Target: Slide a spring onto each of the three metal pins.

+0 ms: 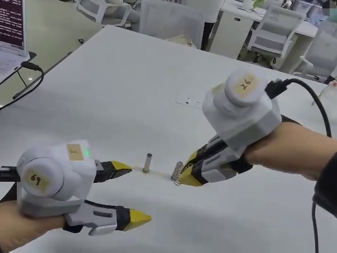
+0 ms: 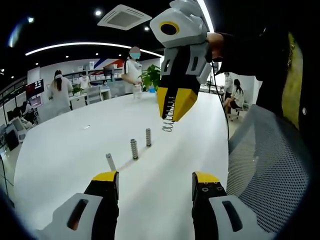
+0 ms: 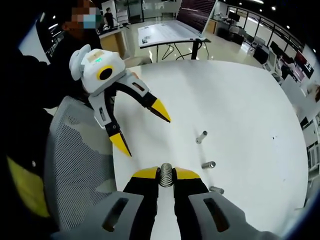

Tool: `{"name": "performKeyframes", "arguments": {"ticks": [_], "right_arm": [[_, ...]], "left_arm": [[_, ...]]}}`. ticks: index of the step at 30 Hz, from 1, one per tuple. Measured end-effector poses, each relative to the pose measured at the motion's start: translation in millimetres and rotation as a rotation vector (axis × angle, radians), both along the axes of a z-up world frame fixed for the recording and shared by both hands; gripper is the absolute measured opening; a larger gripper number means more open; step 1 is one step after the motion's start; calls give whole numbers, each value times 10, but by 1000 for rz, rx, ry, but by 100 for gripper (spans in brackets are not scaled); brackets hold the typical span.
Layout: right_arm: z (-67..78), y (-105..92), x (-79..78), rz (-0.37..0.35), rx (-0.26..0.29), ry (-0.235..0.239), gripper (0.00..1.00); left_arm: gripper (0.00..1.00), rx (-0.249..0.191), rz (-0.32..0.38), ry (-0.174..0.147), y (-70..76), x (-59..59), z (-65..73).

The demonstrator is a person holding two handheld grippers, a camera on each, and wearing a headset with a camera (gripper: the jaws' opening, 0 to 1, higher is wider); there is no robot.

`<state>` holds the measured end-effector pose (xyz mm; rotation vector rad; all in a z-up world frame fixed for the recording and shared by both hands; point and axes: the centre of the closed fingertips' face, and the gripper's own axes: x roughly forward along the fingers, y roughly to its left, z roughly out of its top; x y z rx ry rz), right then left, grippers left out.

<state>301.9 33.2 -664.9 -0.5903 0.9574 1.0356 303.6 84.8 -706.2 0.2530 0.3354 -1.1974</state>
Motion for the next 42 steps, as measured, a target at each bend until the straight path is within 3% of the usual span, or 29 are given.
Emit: {"name": "performKeyframes", "arguments": {"ticks": [9, 21, 32, 42], "right_arm": [[103, -10, 164, 36, -19, -30, 8], [202, 106, 548, 156, -63, -101, 8], [67, 198, 748, 250, -115, -88, 8], [-72, 306, 952, 307, -126, -39, 8]], "left_arm": [[61, 10, 59, -6, 185, 42, -83], [63, 26, 110, -7, 355, 56, -160], [61, 24, 134, -11, 436, 64, -153], [59, 14, 138, -9, 435, 55, -149]]}}
